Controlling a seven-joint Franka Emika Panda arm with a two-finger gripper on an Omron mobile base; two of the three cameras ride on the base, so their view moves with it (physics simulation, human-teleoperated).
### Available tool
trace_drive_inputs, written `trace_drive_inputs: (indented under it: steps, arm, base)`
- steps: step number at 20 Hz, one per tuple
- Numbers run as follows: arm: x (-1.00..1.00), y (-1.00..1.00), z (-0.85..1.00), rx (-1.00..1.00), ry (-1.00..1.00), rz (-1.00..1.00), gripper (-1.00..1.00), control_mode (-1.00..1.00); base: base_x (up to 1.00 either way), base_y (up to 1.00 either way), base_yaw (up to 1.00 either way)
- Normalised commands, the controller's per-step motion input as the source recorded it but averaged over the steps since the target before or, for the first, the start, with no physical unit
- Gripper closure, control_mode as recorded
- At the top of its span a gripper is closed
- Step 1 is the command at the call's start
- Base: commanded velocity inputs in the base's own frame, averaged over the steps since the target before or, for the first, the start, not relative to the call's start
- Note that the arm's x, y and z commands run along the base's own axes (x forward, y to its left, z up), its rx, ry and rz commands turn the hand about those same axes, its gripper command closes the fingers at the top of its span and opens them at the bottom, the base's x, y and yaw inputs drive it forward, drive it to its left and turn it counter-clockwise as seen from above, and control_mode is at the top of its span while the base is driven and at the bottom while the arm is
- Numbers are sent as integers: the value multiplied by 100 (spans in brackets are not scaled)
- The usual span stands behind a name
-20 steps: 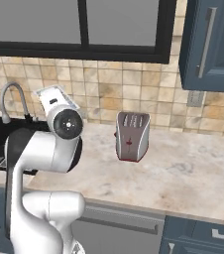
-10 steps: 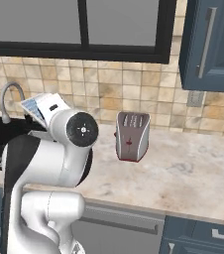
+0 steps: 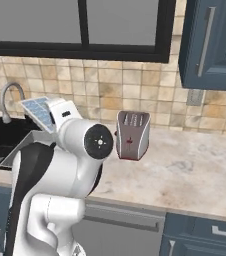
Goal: The ice cube tray has been filled with water. Take the tray and place it in the freezer to make ice. Close the freezer door after placing the tray.
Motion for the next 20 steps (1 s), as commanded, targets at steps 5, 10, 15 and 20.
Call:
trace_drive_inputs:
  steps: [5, 10, 15, 20]
  arm:
    - [0, 0, 0, 0, 0, 0, 100, 100]
    - [0, 0, 0, 0, 0, 0, 100, 100]
    - [0, 0, 0, 0, 0, 0, 100, 100]
    - [0, 0, 0, 0, 0, 0, 100, 100]
  base:
    - [-100, 0, -13]
    - [-93, 0, -10]
    - [-16, 0, 43]
    - [0, 0, 99]
